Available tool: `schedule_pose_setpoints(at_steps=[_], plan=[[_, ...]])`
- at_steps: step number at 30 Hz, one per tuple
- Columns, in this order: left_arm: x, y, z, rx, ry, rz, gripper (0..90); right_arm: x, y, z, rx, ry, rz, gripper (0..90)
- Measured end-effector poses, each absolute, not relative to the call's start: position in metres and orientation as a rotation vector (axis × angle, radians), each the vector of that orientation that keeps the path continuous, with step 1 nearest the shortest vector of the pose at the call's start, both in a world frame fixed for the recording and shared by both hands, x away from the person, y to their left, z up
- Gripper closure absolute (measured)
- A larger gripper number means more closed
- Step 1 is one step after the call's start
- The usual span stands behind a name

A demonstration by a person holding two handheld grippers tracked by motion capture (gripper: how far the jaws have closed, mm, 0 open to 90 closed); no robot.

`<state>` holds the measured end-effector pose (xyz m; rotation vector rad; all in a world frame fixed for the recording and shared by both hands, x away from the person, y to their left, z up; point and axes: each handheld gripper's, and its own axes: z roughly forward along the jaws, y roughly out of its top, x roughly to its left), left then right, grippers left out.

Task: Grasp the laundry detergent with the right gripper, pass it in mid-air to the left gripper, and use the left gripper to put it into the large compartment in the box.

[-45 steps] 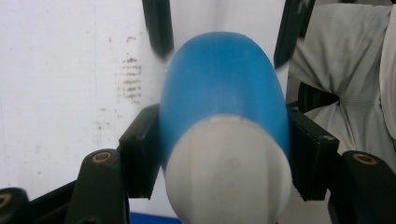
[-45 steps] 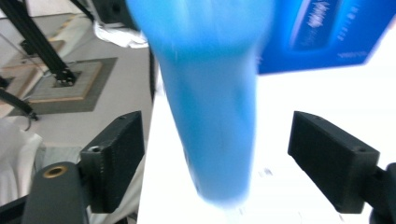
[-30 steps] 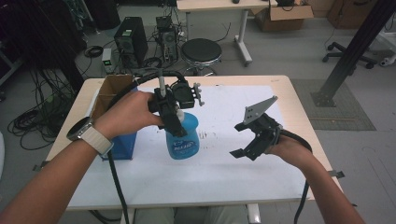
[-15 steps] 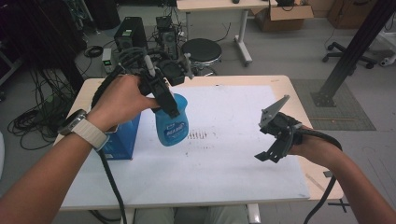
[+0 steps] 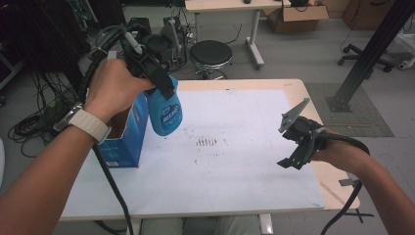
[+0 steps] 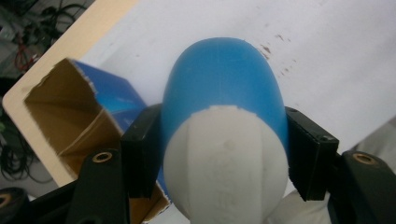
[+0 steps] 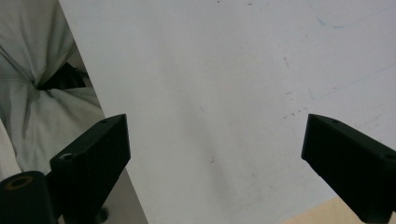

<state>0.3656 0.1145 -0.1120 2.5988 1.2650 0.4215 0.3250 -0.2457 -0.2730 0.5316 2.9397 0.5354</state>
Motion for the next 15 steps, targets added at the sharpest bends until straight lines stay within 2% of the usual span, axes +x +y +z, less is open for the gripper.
schedule_pose_setpoints(at_steps=[15], plan=[[0.379,0.162,-0.082,2.384,1.554,0.444,38.2,0.329,-0.249,-0.269,0.535,2.93,0.504,7.6]])
